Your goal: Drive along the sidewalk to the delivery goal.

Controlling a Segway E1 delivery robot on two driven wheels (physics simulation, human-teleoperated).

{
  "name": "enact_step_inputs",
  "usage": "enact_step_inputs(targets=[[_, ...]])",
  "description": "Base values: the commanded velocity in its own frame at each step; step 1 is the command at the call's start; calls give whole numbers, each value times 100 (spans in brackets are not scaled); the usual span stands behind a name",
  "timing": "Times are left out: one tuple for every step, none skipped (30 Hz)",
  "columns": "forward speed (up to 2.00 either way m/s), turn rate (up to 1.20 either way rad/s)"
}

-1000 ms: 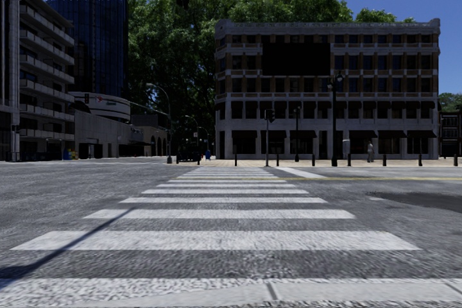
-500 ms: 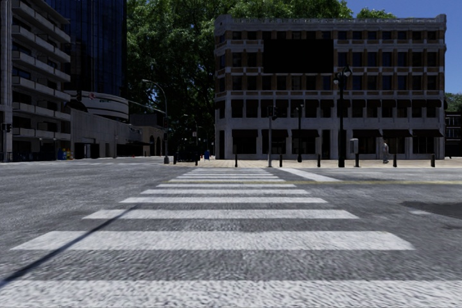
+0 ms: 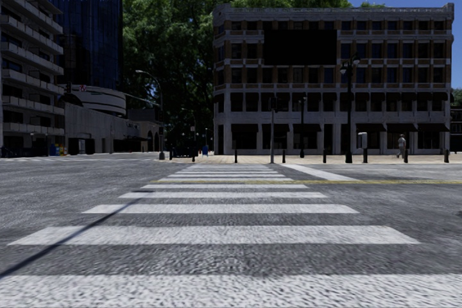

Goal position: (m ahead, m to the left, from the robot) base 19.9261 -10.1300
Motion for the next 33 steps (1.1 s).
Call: enact_step_inputs(targets=[[200,0],[200,0],[200,0],[200,0],[200,0],[200,0],[200,0],[200,0],[200,0],[200,0],[200,0],[200,0],[200,0],[200,0],[200,0],[200,0],[200,0],[200,0],[200,0],[200,0],[200,0],[200,0],[200,0],[200,0],[200,0],[200,0],[200,0],[200,0],[200,0],[200,0],[200,0],[200,0],[200,0]])
